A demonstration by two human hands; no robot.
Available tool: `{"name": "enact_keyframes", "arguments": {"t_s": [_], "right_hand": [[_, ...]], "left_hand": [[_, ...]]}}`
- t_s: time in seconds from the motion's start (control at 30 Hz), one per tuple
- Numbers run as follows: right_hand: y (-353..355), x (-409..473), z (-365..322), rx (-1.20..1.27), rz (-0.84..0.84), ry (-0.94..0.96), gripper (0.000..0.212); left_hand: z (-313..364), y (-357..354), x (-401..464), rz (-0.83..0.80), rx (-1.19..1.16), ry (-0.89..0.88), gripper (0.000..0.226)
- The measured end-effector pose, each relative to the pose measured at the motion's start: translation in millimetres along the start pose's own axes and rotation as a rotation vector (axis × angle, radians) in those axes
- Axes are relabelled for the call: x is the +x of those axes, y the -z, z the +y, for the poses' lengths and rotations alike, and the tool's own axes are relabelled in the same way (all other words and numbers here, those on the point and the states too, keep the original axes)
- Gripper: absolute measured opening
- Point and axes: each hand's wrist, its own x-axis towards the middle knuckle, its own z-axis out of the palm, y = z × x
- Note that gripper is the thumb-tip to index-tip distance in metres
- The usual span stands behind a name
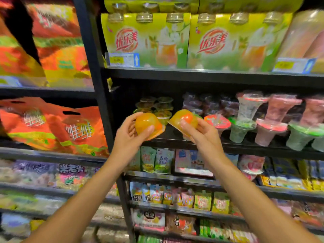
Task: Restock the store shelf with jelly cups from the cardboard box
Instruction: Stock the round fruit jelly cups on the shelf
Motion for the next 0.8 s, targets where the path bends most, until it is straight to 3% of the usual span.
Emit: {"name": "enact_keyframes", "arguments": {"t_s": [0.33, 0.5, 0.67, 0.8], "right_hand": [[-38.0, 116.9, -1.5, -0.542, 0.013, 0.117, 0.073], [-53.3, 185.6, 7.8, -0.745, 0.065, 0.037, 0.084], [-66.0, 233.2, 18.3, -0.913, 0.052, -0.076, 0.084], [-72.7, 252.9, 32.4, -0.981, 0.046, -0.100, 0.085]], "left_hand": [[-36.6, 18.8, 113.1, 0.022, 0.221, -0.020, 0.065], [-50.9, 18.6, 158.1, 0.028, 0.276, 0.029, 0.067], [-62.0, 12.2, 190.7, 0.065, 0.305, 0.136, 0.036], [-70.1, 7.1, 203.8, 0.078, 0.288, 0.152, 0.061]]}}
